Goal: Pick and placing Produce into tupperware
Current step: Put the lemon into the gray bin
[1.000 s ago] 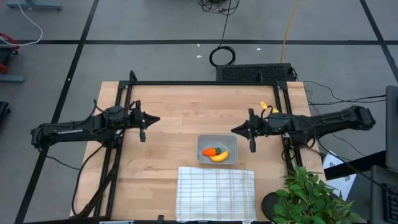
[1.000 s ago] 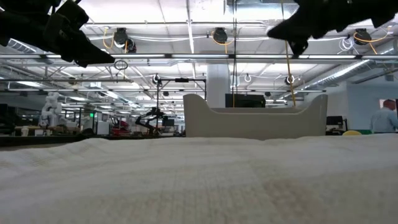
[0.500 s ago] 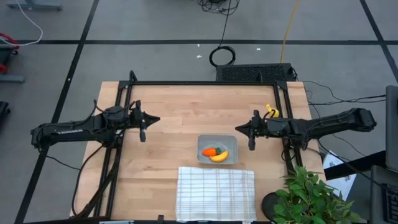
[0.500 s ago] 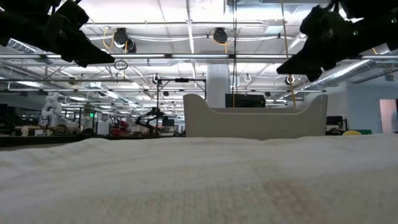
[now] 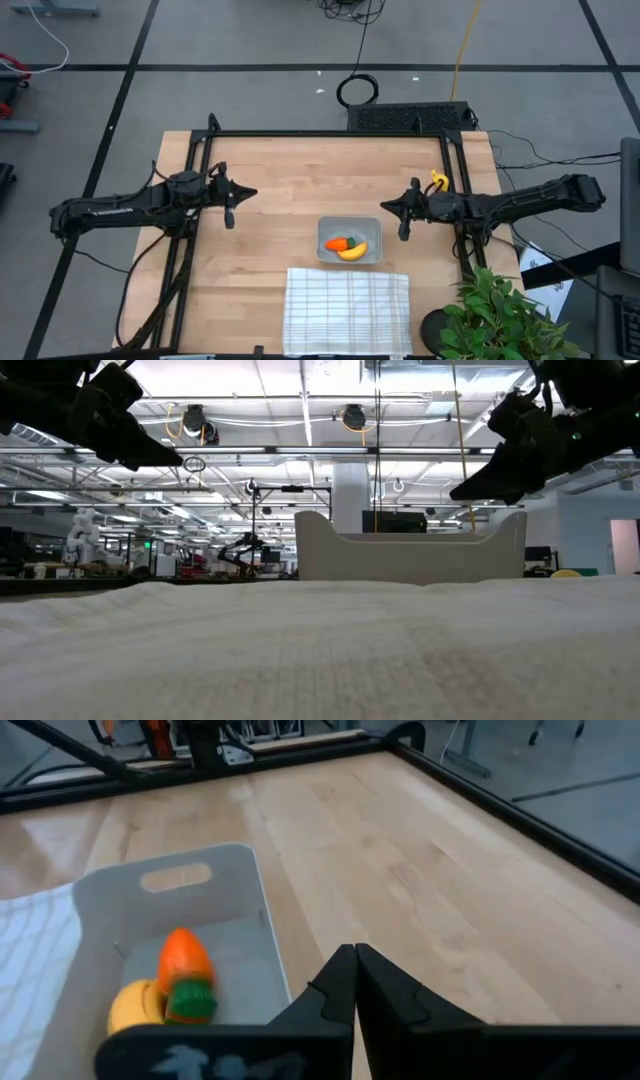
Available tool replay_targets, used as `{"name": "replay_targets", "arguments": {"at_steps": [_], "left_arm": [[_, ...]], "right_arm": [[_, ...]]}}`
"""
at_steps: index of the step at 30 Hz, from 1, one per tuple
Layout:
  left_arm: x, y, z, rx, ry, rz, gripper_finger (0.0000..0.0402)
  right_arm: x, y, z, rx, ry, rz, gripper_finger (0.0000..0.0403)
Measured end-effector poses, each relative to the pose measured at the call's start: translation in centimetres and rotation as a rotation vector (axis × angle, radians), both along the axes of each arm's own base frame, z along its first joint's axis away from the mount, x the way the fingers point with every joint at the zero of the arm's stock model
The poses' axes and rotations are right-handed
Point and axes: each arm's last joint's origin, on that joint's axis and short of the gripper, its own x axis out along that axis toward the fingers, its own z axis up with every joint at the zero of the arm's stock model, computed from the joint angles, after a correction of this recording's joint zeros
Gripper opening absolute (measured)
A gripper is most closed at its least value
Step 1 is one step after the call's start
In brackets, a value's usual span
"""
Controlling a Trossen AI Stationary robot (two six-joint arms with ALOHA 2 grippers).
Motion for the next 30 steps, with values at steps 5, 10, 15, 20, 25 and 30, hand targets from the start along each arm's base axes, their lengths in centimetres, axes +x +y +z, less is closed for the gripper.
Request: {"name": "replay_targets", "arguments": {"at_steps": [5,10,15,20,25,30], "left_arm": [[0.0,0.0,0.0,0.000,0.001,0.000,0.0021],[0.0,0.0,0.0,0.001,0.000,0.000,0.0021],[0.0,0.0,0.0,0.013,-0.001,-0.003,0.0021],[0.0,0.0,0.0,0.014,-0.002,-0.003,0.0021],[0.0,0.0,0.0,0.022,0.000,-0.005,0.0021],[0.0,0.0,0.0,0.023,-0.001,-0.005,0.0021]], "right_arm": [[0.0,0.0,-0.1,-0.021,0.003,0.008,0.0000],[0.1,-0.2,0.4,-0.044,-0.040,-0.026,0.0000],[0.2,-1.2,1.1,-0.103,-0.105,-0.115,0.0000],[-0.1,-3.2,1.0,-0.096,-0.093,-0.290,0.0000],[-0.4,-4.8,1.4,-0.091,0.038,-0.380,0.0000],[-0.6,-5.8,3.4,-0.065,0.151,-0.445,0.0000]]}}
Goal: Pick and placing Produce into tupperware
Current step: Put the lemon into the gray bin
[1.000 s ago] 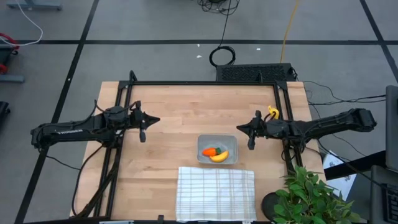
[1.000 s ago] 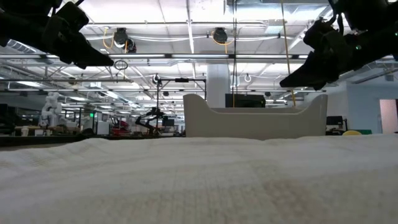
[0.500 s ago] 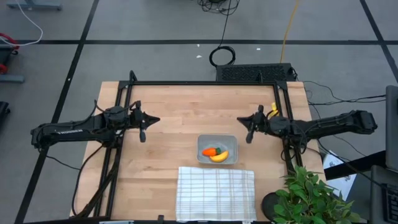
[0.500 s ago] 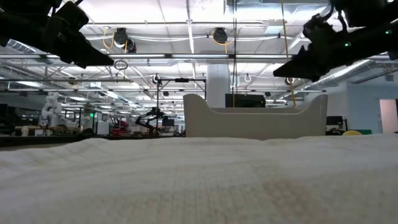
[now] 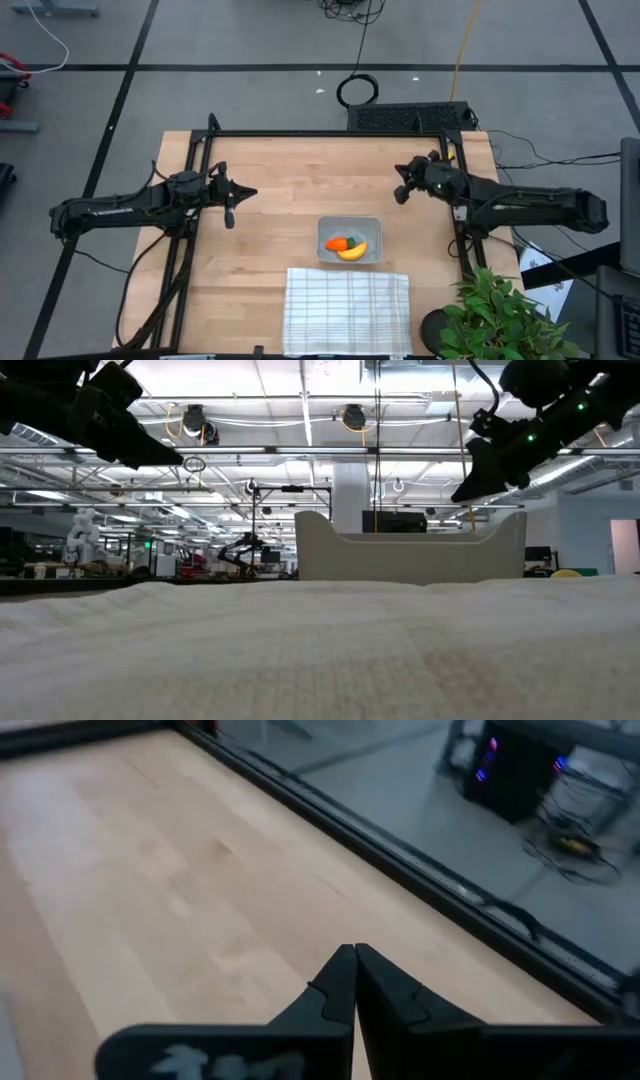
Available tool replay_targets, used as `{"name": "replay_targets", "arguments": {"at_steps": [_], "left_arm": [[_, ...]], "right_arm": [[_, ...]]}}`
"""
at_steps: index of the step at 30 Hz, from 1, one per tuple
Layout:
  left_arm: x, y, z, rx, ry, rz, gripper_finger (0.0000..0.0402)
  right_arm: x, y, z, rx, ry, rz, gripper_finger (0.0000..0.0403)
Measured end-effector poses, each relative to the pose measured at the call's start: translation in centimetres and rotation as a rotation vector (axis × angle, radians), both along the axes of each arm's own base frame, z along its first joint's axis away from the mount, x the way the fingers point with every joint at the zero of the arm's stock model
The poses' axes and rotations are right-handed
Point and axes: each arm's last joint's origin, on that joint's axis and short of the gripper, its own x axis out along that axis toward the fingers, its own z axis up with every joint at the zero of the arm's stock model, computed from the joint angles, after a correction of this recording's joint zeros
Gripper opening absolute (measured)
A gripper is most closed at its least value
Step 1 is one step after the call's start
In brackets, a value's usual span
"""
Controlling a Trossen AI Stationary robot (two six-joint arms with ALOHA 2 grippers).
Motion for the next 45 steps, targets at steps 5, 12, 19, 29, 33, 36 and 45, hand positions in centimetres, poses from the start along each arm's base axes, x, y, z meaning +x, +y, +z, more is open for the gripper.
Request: {"name": "replay_targets", "arguments": {"at_steps": [5,12,19,29,33,36,45], "left_arm": [[0.0,0.0,0.0,0.000,0.001,0.000,0.0021],[-0.1,0.0,-0.3,-0.030,0.028,0.007,0.0021],[-0.1,0.0,-0.3,-0.037,0.029,0.009,0.0021],[-0.1,0.0,-0.3,-0.034,0.023,0.008,0.0021],[-0.1,0.0,-0.3,-0.034,0.023,0.008,0.0021],[-0.1,0.0,-0.3,-0.033,0.022,0.008,0.0021],[0.0,0.0,-0.1,-0.014,0.009,0.003,0.0021]], "right_arm": [[-0.8,-0.7,1.5,0.050,0.104,-0.104,0.0000],[-2.1,-0.9,2.0,0.093,0.218,-0.241,0.0000],[-2.3,-0.8,2.3,0.102,0.277,-0.218,0.0000],[-2.7,-0.8,3.1,0.180,0.247,-0.265,0.0000],[-3.1,-1.1,3.8,0.212,0.232,-0.324,0.0000],[-3.7,-1.3,4.0,0.268,0.242,-0.373,0.0000],[-3.8,-3.0,4.5,0.440,0.414,-0.482,0.0000]]}}
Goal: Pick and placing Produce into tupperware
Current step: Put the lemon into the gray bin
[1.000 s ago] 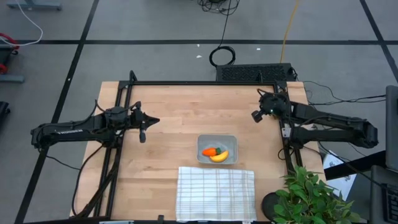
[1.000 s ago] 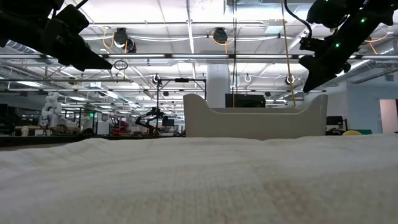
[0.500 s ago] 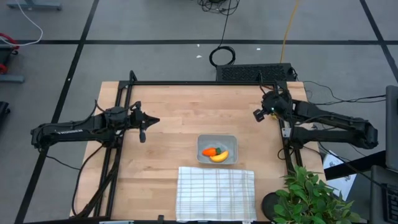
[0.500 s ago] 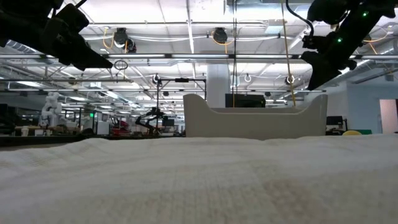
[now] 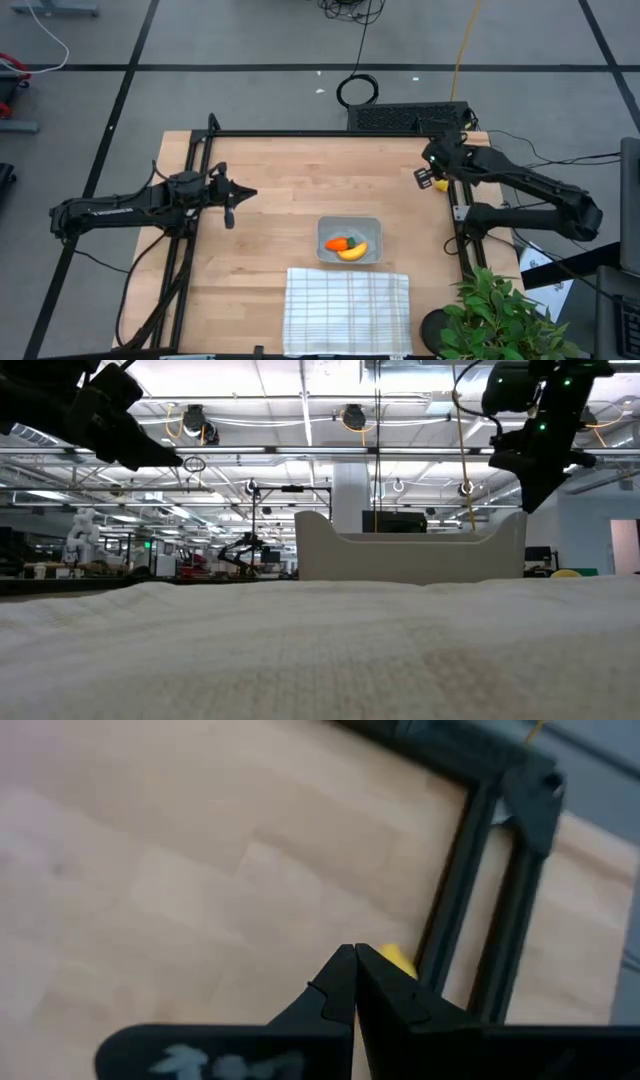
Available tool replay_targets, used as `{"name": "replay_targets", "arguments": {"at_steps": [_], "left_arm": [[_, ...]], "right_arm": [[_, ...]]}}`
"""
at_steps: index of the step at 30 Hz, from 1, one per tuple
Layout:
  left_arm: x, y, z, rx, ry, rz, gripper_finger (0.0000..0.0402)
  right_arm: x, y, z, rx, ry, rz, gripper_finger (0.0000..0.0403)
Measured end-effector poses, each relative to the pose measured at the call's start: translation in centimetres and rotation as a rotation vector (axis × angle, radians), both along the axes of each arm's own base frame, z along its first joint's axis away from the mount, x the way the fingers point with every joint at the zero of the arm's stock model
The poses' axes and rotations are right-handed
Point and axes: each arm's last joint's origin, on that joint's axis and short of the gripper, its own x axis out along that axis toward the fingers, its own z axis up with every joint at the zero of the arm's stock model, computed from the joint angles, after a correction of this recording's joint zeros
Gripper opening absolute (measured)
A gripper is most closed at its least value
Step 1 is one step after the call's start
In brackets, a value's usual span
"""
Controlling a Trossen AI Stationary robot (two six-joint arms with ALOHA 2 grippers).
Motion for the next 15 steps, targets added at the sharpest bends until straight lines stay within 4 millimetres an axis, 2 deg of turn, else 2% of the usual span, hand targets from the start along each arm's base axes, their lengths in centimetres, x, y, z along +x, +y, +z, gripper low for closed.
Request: {"name": "replay_targets", "arguments": {"at_steps": [6,15], "left_arm": [[0.0,0.0,0.2,0.003,-0.016,0.000,0.0021],[0.0,0.0,0.1,0.001,-0.008,0.000,0.0021]], "right_arm": [[0.5,-1.0,-1.2,0.130,0.087,-0.012,0.0000],[0.2,-1.2,-1.6,0.164,0.125,-0.050,0.0000]]}}
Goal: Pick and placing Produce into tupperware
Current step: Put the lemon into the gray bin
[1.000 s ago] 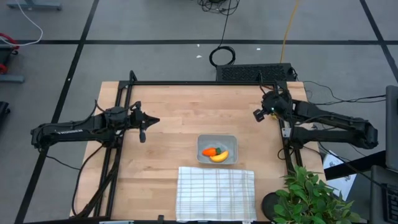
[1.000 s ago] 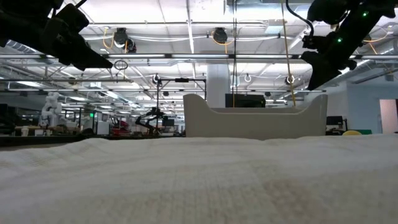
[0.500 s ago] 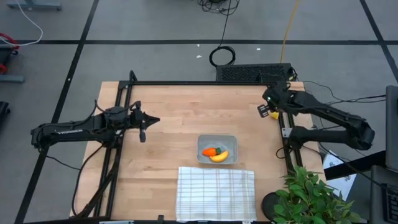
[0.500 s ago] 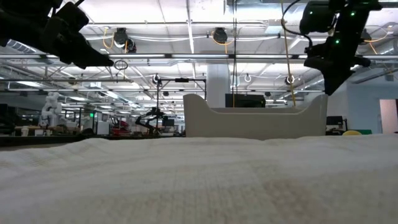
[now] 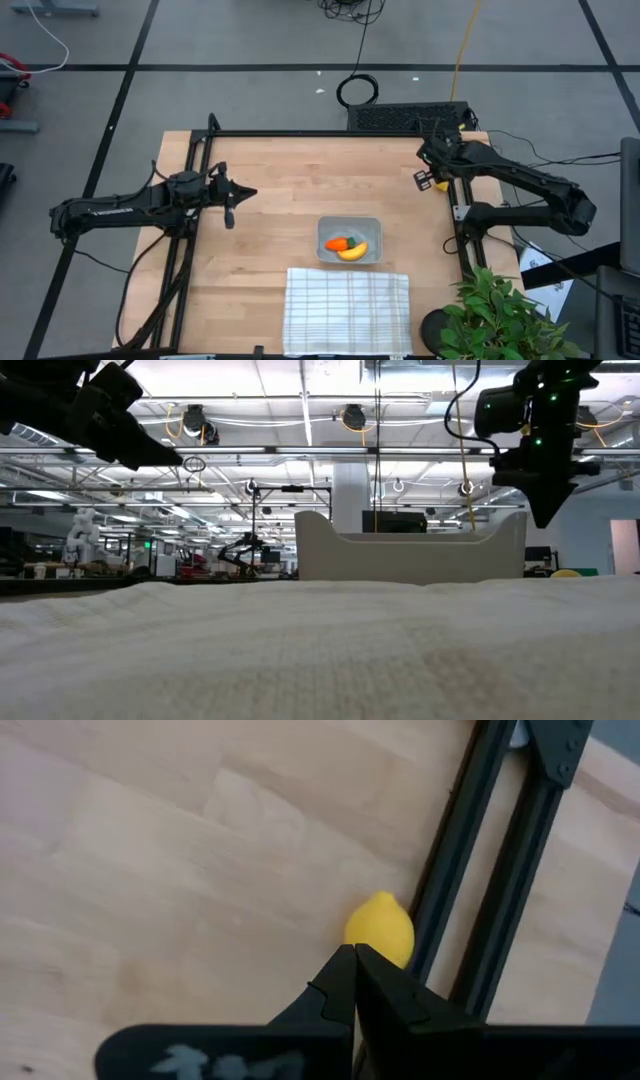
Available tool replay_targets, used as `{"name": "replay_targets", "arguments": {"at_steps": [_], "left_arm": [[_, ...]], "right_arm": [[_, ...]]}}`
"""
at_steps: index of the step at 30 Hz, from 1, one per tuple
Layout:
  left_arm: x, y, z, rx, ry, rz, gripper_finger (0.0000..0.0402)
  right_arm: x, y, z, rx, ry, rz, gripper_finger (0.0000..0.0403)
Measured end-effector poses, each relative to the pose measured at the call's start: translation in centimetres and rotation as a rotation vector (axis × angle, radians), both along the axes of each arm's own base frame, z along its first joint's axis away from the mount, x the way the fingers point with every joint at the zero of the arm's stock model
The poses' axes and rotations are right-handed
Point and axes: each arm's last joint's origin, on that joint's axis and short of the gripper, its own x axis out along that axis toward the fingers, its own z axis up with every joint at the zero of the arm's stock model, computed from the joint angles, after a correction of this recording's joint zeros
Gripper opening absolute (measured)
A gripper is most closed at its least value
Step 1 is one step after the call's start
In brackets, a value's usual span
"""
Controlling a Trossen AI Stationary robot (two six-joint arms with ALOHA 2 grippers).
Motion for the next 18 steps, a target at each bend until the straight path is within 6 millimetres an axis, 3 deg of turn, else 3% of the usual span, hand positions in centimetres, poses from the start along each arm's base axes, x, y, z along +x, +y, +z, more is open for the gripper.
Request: {"name": "replay_targets", "arguments": {"at_steps": [18], "left_arm": [[0.0,0.0,-0.1,0.009,0.012,-0.004,0.0021]], "right_arm": [[-1.2,-0.2,-3.4,-0.007,0.057,-0.085,0.0000]]}}
